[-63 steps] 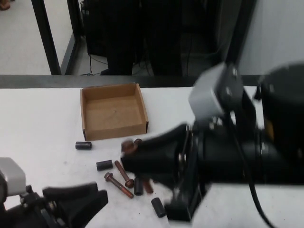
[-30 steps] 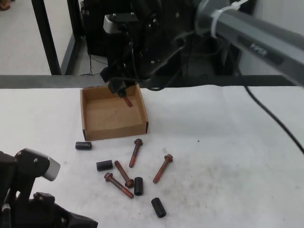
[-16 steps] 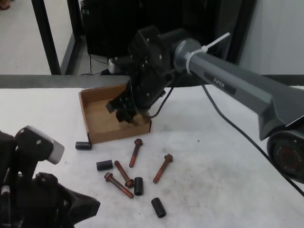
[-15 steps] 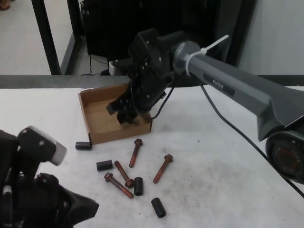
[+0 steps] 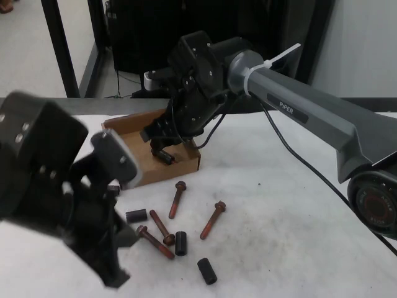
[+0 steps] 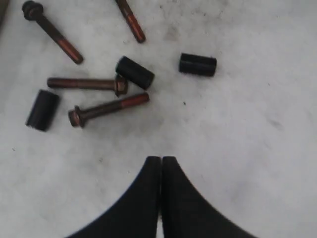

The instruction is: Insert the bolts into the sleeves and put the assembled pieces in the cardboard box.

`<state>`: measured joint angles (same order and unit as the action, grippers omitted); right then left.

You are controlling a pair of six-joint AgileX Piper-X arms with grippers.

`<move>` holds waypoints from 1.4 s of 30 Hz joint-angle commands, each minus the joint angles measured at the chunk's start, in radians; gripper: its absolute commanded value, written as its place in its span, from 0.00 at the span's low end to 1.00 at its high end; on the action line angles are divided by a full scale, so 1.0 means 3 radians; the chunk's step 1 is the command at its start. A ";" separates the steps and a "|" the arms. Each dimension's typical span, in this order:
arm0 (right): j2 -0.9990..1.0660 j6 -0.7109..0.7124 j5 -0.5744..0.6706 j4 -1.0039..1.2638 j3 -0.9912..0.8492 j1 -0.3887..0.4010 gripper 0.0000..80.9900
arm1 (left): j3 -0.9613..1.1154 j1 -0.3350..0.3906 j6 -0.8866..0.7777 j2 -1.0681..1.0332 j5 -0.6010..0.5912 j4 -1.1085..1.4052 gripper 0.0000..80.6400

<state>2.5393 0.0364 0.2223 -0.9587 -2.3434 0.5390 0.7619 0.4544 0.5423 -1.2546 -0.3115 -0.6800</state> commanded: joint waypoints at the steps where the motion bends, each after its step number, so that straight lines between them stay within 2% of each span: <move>1: -0.0132 -0.0046 0.0002 0.0015 -0.0038 -0.0010 0.57 | 0.0191 -0.0007 0.0097 -0.0095 0.0052 0.0009 0.01; 9: -0.0550 -0.0065 -0.0008 -0.0244 -0.0038 -0.0071 0.57 | 0.0347 -0.0007 0.0472 -0.0346 0.0222 0.0022 0.00; 11: -0.0682 -0.0021 -0.0001 -0.0451 -0.0038 -0.0104 0.53 | 0.0347 -0.0007 0.0657 -0.0400 0.0246 0.0022 0.03; 12: -0.0739 0.0033 0.0014 -0.0582 -0.0038 -0.0122 0.47 | 0.0347 -0.0007 0.0749 -0.0422 0.0269 0.0030 0.06; 14: -0.0835 0.0201 0.0072 -0.0807 -0.0038 -0.0166 0.27 | 0.0347 -0.0007 0.0818 -0.0453 0.0288 0.0047 0.09; 16: -0.0935 0.0321 0.0342 -0.0970 -0.0038 -0.0219 0.01 | 0.0347 -0.0007 0.0843 -0.0481 0.0288 0.0075 0.10; 19: -0.1043 0.0327 0.0745 -0.1093 -0.0038 -0.0288 0.00 | 0.0347 -0.0007 0.0929 -0.0508 0.0367 0.0142 0.10; 26: -0.1359 0.0536 0.0769 -0.1322 0.0020 -0.0304 0.00 | 0.0347 -0.0014 0.1116 -0.0561 0.0687 0.0390 0.10; 30: -0.1608 0.0655 0.0773 -0.1319 0.0314 -0.0295 0.00 | 0.0347 -0.0014 0.1133 -0.0703 0.0738 0.0373 0.10; 36: -0.2235 0.0681 0.0773 -0.0883 0.1283 -0.0295 0.00 | 0.0406 -0.0020 0.1133 -0.0880 0.0738 0.0350 0.10; 42: -0.3089 0.0295 0.0773 0.0248 0.2815 -0.0295 0.00 | 0.0598 -0.0130 0.1060 -0.1019 0.0703 0.0303 0.10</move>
<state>1.6573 0.1466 0.4451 -0.9467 -1.5517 0.4497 0.9247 0.4203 0.8681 -1.5607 -0.0997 -0.5876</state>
